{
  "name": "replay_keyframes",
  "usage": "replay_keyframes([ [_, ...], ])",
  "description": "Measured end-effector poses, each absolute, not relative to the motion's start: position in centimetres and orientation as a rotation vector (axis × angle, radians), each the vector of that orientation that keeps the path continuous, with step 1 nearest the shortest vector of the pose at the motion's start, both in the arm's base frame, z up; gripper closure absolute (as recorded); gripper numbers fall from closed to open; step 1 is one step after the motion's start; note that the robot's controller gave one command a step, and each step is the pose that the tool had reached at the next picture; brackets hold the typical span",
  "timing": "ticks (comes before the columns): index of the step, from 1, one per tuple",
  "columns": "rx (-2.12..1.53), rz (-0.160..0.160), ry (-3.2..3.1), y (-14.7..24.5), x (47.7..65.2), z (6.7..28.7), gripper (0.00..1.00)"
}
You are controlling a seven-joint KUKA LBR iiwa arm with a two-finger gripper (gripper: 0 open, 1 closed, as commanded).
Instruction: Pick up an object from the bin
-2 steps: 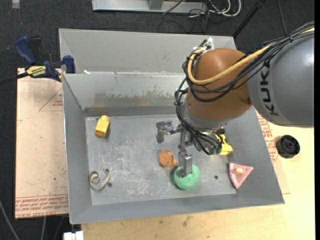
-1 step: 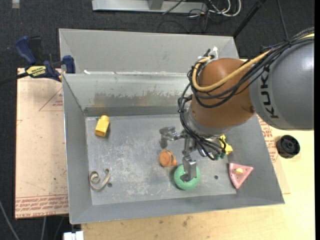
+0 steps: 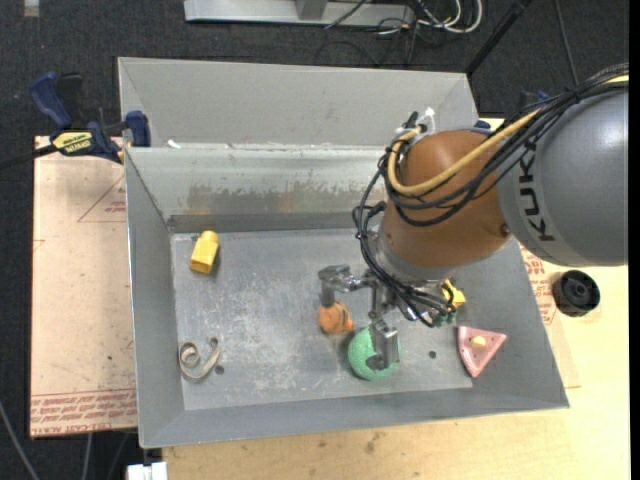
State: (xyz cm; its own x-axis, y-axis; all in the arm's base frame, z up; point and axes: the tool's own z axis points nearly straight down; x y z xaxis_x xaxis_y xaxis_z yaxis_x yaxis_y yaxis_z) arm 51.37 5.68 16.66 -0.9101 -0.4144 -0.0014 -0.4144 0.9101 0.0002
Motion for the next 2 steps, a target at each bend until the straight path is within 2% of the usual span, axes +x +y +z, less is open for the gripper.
replay_keyframes([
  [1,-0.535,0.002,3.095,2.11,52.04,11.04,1.00],
  [2,-0.535,0.002,3.095,2.11,52.05,11.04,1.00],
])
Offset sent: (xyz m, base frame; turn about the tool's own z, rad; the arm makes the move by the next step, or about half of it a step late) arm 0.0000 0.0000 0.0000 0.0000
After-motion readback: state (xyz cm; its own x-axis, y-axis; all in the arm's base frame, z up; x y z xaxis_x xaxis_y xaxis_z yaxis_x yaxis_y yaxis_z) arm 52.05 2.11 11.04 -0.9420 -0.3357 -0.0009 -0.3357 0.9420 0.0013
